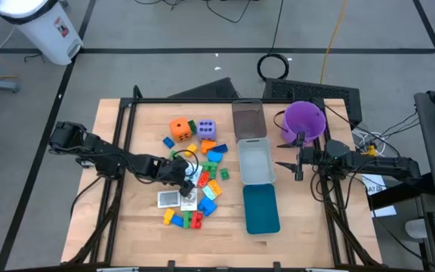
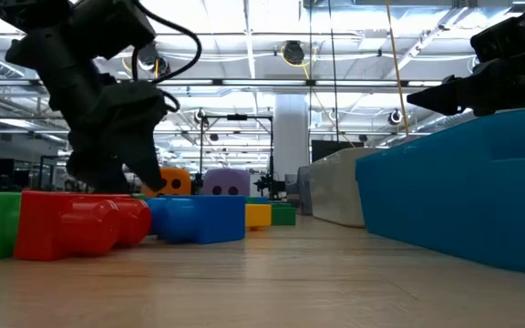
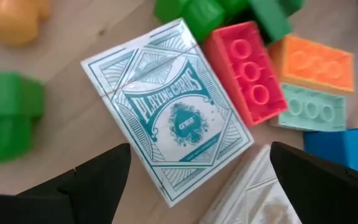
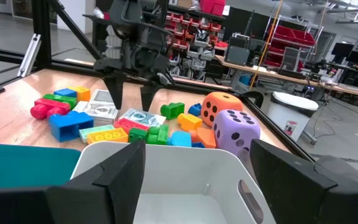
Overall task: Pick & Place Toys
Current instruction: Put the blue deck of cards into the blue bin
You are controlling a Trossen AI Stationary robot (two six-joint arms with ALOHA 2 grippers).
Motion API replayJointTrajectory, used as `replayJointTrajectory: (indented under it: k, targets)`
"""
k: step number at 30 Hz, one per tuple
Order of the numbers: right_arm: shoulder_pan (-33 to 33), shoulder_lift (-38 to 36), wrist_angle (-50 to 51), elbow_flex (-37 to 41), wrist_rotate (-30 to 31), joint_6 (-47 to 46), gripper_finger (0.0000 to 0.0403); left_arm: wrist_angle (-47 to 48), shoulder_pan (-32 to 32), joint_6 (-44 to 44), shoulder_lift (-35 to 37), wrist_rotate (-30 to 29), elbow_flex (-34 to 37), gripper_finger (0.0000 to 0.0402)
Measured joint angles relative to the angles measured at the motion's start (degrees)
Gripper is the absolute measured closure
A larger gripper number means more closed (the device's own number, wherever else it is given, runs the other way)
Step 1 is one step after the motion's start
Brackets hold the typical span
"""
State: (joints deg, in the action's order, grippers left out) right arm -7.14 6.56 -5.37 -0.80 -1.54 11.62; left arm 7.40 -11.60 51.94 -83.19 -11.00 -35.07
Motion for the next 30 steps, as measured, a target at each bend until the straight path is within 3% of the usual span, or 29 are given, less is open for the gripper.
replayJointTrajectory:
  k: [6, 11, 15, 20, 24, 30]
  targets:
    - [0.0, 0.0, 0.01, 0.0, -0.01, 0.01, 0.014, -5.86, 0.92, -8.35, 0.02, 3.39, -0.02, 0.0009]
    - [0.0, 0.01, 0.0, 0.0, 0.0, 0.02, 0.014, -3.95, 2.05, -10.63, 0.02, 7.87, -2.23, 0.0009]
    - [0.0, 0.0, 0.0, 0.0, -0.01, 0.01, 0.014, 1.61, 1.66, -15.95, 0.02, 2.44, -4.87, 0.0009]
    - [0.0, 0.0, 0.0, 0.0, 0.0, 0.01, 0.014, 1.11, 1.43, -26.28, -1.34, -2.52, -5.67, 0.0009]
    - [0.0, -0.01, 0.01, 0.0, 0.0, 0.01, 0.014, 0.08, 1.29, -28.83, -4.28, 3.88, -5.68, 0.0009]
    - [0.0, 0.05, -0.02, 0.0, -0.02, 0.02, 0.014, 4.68, 1.36, -27.28, -8.18, 8.25, -5.99, 0.0009]
